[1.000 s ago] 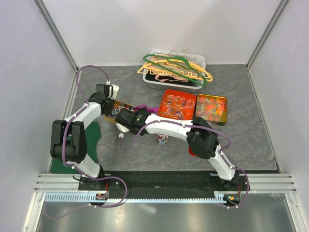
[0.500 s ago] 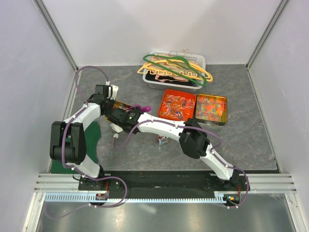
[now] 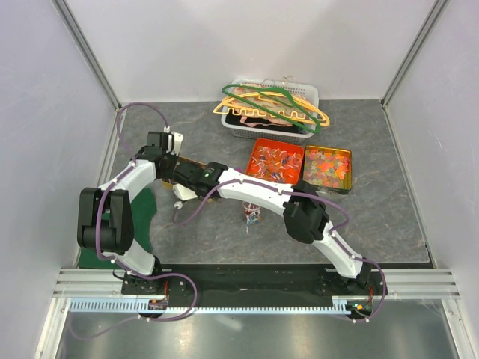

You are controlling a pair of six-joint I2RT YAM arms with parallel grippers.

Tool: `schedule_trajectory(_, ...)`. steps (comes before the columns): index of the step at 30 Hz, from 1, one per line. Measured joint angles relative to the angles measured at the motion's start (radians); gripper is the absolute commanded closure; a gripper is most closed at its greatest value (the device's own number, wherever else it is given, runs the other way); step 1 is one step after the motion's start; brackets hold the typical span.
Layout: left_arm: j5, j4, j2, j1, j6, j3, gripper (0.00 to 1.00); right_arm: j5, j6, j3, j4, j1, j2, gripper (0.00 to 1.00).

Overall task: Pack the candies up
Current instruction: Scoop the fake candies from the storage box.

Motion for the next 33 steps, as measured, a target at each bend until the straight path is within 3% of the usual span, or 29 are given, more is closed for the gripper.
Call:
schedule_trajectory(16,0.000,-0.001,0.000,0.007,-0.011,-0.011,0.98,-0.135,0.110,0.103,0.011,-0.001,0.049,1.00)
schedule_trajectory(33,0.032,-0.005,-0.001,-0.002,-0.016,-0.011,0.98,-0.103,0.098,0.035,-0.058,-0.023,0.040,1.00)
